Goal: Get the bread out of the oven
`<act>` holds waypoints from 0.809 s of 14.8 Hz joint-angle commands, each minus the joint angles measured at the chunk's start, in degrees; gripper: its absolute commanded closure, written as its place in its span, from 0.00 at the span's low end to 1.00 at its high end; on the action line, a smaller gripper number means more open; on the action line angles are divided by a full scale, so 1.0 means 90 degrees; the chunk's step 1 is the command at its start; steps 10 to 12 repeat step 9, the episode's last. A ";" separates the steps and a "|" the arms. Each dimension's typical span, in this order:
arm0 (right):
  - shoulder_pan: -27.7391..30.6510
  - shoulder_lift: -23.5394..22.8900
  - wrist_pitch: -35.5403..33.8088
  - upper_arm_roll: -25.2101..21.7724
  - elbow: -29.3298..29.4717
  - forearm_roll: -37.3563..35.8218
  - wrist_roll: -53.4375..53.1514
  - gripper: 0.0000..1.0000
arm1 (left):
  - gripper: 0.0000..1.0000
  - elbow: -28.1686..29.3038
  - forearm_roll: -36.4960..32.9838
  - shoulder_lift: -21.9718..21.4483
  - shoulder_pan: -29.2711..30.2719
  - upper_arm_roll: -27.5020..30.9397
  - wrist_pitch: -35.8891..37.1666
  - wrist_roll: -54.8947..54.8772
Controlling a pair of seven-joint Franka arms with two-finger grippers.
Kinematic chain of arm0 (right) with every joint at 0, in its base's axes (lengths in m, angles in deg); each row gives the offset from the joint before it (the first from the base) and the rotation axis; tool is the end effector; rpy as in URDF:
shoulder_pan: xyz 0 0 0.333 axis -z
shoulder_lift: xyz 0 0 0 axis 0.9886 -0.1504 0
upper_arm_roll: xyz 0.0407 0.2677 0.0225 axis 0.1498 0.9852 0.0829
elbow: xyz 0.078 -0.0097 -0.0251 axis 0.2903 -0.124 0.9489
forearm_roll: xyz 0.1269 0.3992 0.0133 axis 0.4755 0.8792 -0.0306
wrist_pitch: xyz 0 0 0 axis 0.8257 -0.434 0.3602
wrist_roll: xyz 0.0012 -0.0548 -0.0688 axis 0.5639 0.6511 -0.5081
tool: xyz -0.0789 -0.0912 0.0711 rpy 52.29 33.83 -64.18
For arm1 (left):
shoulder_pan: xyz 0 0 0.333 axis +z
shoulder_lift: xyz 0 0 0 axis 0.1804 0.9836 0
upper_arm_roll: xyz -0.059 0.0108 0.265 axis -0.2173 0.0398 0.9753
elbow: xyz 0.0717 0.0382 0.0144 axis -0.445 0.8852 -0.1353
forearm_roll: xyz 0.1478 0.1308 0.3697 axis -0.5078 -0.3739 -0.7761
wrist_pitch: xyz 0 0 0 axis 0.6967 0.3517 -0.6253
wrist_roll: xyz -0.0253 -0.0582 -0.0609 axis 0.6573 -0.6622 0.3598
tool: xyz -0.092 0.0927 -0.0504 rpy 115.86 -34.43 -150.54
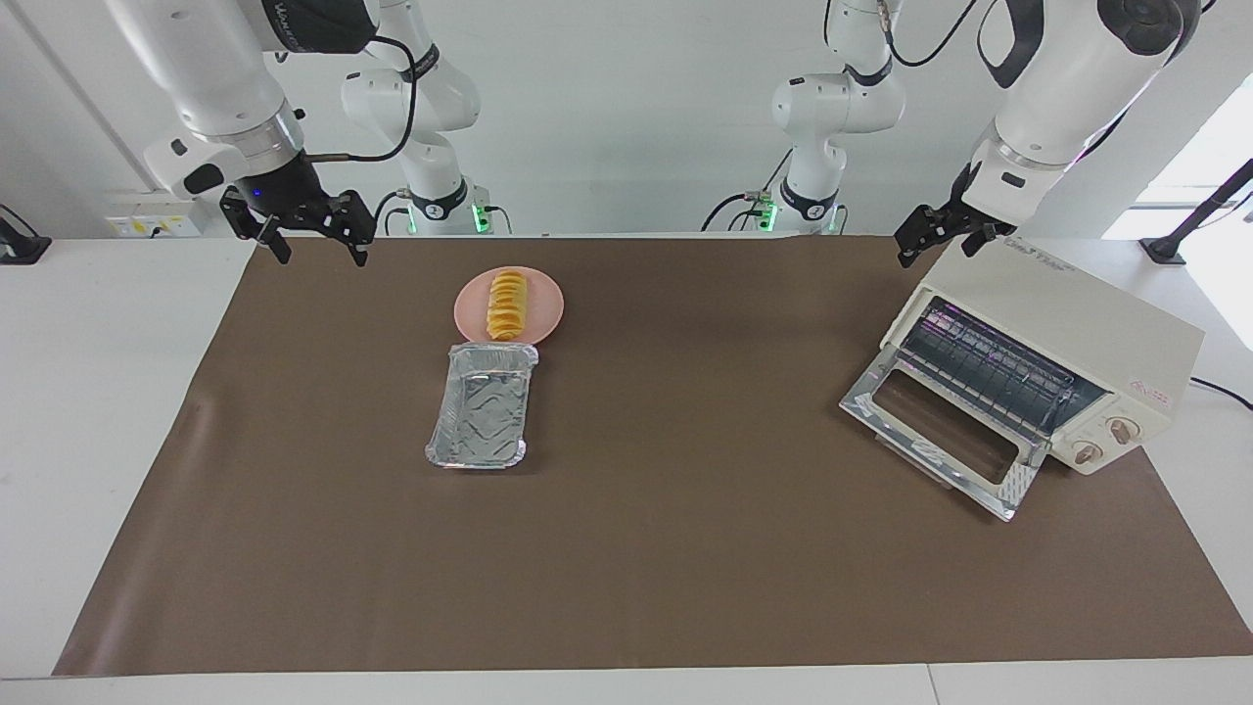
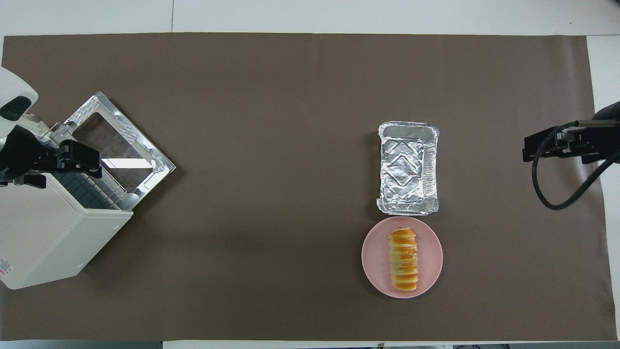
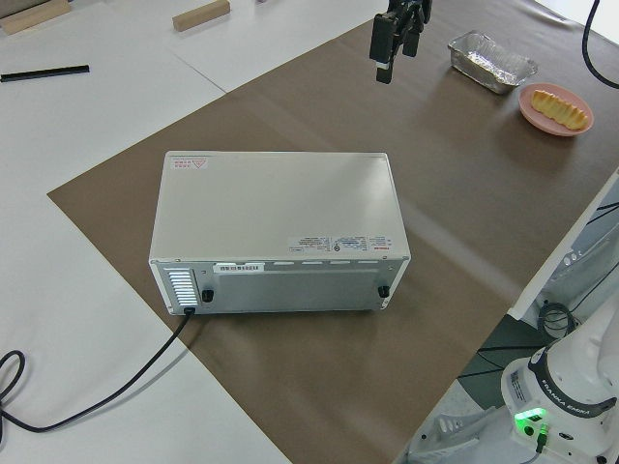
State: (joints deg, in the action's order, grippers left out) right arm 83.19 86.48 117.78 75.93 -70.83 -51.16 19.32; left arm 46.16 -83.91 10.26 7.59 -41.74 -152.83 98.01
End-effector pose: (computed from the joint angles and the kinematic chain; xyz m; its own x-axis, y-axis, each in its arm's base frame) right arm 0.5666 0.0174 0.5407 0.9957 -0.0671 -0.0634 -0.0660 -0.9976 0.0184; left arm 0.5478 -0.0687 0.5235 0.9847 0.1045 -0.1393 0.1036 -0.9945 -0.0139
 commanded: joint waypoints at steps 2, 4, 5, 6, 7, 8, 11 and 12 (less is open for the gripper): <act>0.0099 0.0000 -0.0039 0.0045 -0.0074 -0.0070 0.0182 0.00 | 0.00 0.0069 0.0057 -0.0093 0.0029 0.0001 -0.0062 -0.0014; 0.0099 0.0000 -0.0039 0.0035 -0.0074 -0.0079 0.0182 0.00 | 0.00 0.0069 0.0057 -0.0093 0.0029 0.0001 -0.0062 -0.0014; 0.0099 0.0010 -0.0039 0.0044 -0.0074 -0.0099 0.0173 0.00 | 0.00 0.0069 0.0057 -0.0093 0.0029 0.0001 -0.0062 -0.0014; 0.0147 0.0010 -0.0048 0.0045 -0.0084 -0.0099 0.0173 0.00 | 0.00 0.0069 0.0057 -0.0093 0.0029 0.0001 -0.0062 -0.0014; 0.0157 0.0019 -0.0048 0.0045 -0.0084 -0.0099 0.0173 0.00 | 0.00 0.0069 0.0057 -0.0093 0.0029 0.0001 -0.0062 -0.0014; 0.0167 0.0029 -0.0039 0.0045 -0.0084 -0.0099 0.0163 0.00 | 0.00 0.0069 0.0057 -0.0093 0.0029 0.0001 -0.0062 -0.0014; 0.0167 0.0029 -0.0039 0.0045 -0.0065 -0.0099 0.0163 0.00 | 0.00 0.0069 0.0057 -0.0093 0.0029 0.0001 -0.0062 -0.0014; 0.0167 0.0029 -0.0039 0.0045 -0.0065 -0.0099 0.0163 0.00 | 0.00 0.0069 0.0057 -0.0093 0.0029 0.0001 -0.0062 -0.0014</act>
